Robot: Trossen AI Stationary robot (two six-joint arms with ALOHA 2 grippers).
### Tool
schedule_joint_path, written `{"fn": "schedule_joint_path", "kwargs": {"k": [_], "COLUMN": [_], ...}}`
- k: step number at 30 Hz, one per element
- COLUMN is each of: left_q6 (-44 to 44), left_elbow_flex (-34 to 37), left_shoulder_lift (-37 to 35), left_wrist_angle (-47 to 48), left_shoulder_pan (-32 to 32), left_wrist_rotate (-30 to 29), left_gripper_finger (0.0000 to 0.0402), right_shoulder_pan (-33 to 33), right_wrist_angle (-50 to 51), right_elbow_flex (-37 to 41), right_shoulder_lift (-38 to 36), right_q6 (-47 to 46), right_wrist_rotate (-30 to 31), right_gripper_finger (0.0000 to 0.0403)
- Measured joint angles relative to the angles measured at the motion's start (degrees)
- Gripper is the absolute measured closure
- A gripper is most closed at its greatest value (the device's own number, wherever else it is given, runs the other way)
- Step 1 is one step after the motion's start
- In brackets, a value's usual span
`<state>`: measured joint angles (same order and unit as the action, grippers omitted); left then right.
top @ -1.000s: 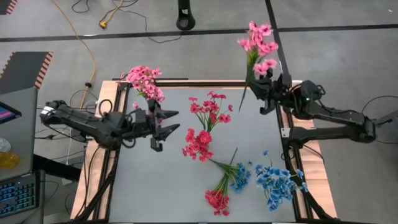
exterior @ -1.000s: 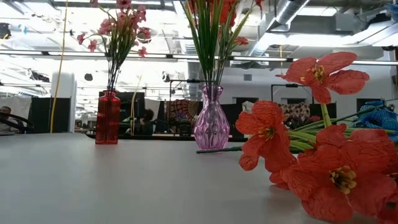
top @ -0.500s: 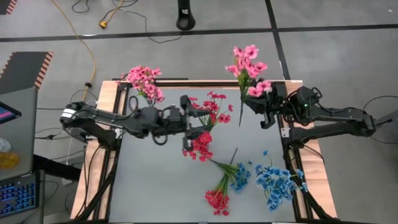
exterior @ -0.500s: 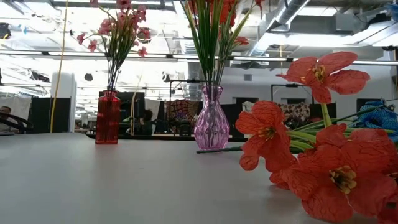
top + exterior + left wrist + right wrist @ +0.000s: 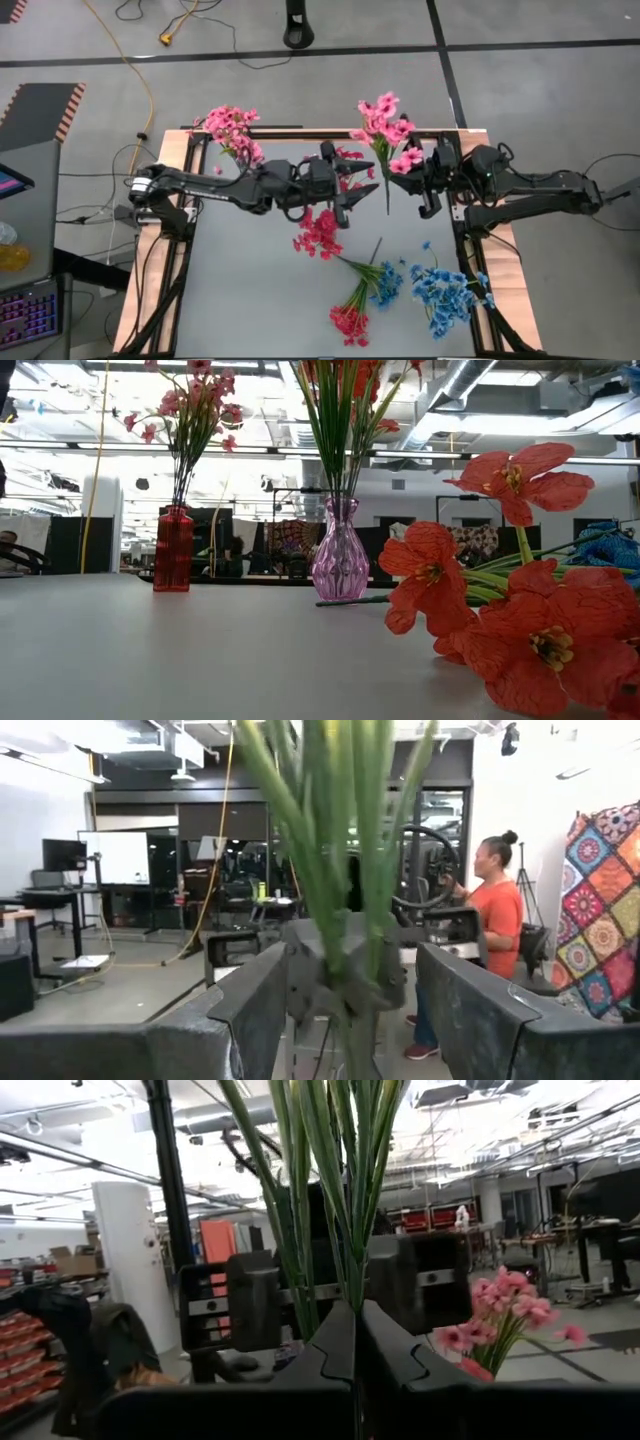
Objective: Sort flowers into vase by color
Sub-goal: Put the pink flowers into the red vase
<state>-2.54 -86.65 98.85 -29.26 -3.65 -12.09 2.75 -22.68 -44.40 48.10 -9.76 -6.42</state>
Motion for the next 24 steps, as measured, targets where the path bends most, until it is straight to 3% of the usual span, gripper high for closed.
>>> {"fn": "schedule_joint_path", "kwargs": {"k": [13,24], "left_q6": [-0.64,0.26], "left_elbow_flex": [-1.31,-1.31], "left_shoulder_lift": [0.86,1.02], "left_wrist_angle": [-1.44,3.82], "left_shoulder_pan": [-0.04,-0.08], "left_wrist_rotate": [4.15,1.85], "left_gripper_finger": [0.0194,0.0194], "right_shoulder_pan": [-1.27,-1.36], "right_wrist_angle": [-0.24,-4.53], "right_elbow_flex": [0.0,0.0], "right_shoulder_lift": [2.49,7.45], "right_q6": [1.23,1.23], "right_wrist_rotate": [0.28,0.29], "right_gripper_finger": [0.0373,0.0373]}}
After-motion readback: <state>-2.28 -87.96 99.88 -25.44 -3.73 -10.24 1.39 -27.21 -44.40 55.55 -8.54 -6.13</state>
